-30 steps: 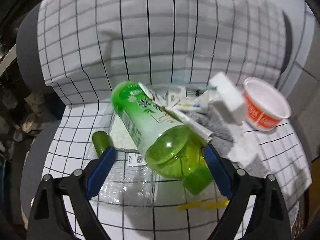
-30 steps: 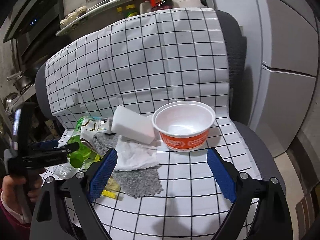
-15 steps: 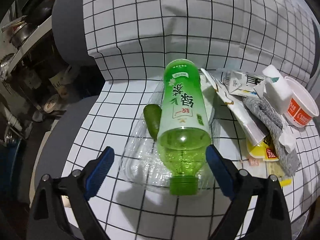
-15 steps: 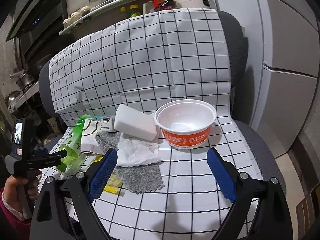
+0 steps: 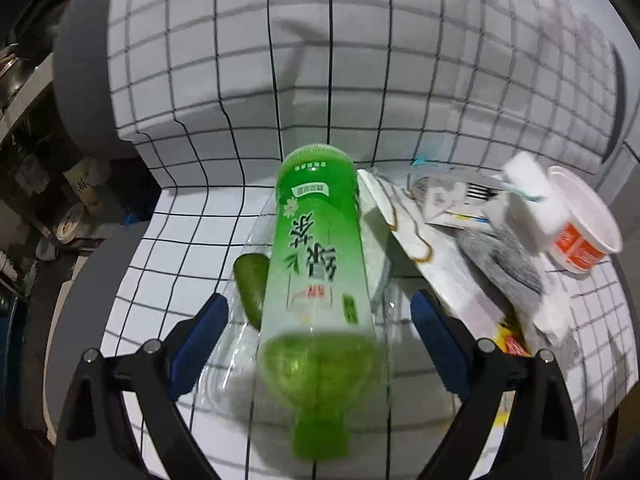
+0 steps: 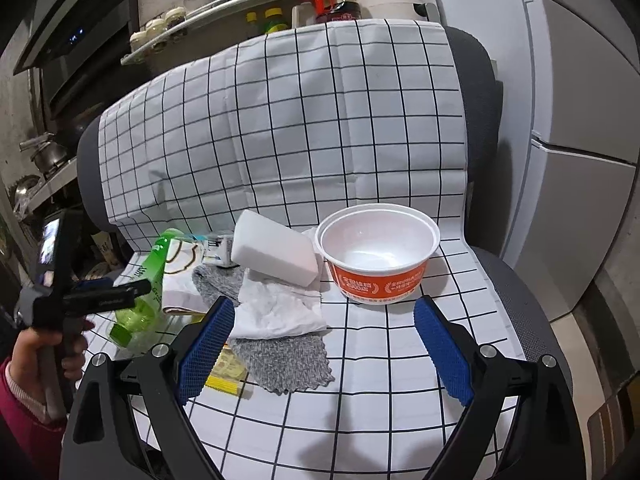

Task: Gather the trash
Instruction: 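Move the left tool toward the green tea bottle and close on it, then hold the green bottle in the left tool while the right tool grasps the white sponge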

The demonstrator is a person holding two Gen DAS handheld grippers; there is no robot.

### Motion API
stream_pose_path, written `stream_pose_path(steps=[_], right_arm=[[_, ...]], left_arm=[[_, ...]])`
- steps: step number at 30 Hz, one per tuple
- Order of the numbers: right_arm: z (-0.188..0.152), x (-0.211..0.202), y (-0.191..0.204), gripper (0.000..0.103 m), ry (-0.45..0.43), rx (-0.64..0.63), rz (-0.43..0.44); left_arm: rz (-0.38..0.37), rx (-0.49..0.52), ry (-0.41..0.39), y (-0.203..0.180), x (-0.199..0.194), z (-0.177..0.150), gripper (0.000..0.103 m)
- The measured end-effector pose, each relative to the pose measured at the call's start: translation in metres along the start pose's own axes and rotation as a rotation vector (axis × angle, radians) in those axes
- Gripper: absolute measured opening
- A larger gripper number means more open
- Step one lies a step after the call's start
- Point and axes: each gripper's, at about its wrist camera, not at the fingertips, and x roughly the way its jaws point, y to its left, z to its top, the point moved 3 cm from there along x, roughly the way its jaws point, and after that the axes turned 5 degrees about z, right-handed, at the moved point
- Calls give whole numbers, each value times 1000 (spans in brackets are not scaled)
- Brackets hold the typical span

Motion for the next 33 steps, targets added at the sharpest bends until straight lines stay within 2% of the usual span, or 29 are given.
stream_pose_path(steps=[3, 6, 8, 11, 14, 18, 20, 27, 30, 33], right_arm=[[-2, 2, 0, 90, 6, -10, 0], [-3, 4, 1, 89, 7, -22, 6], [-4, 6, 1, 88, 7, -24, 13], [-6, 9, 3, 81, 6, -27, 25], [-10, 12, 4, 79, 15, -27, 28], [-19, 19, 7, 68, 31, -38, 22], [-22, 22, 8, 66, 40, -44, 19], [-18, 36, 17, 68, 46, -71, 31], [-8, 54, 26, 73, 57, -91, 45], [3, 78, 39, 73, 75, -132, 52]], left_arm=[[31, 6, 28, -1, 17, 7, 85], [28, 1, 54, -1, 29, 9, 76], [29, -6, 62, 1, 34, 9, 67], [-13, -34, 46, 5, 34, 6, 57], [-1, -37, -2, 10, 24, 1, 56], [-16, -63, -54, 19, 1, -8, 56], [-3, -63, -79, 23, -11, -13, 56], [-35, -75, -121, 30, -43, -32, 56], [-75, -65, -138, 20, -54, -36, 56], [-112, -48, -148, 6, -60, -36, 56]])
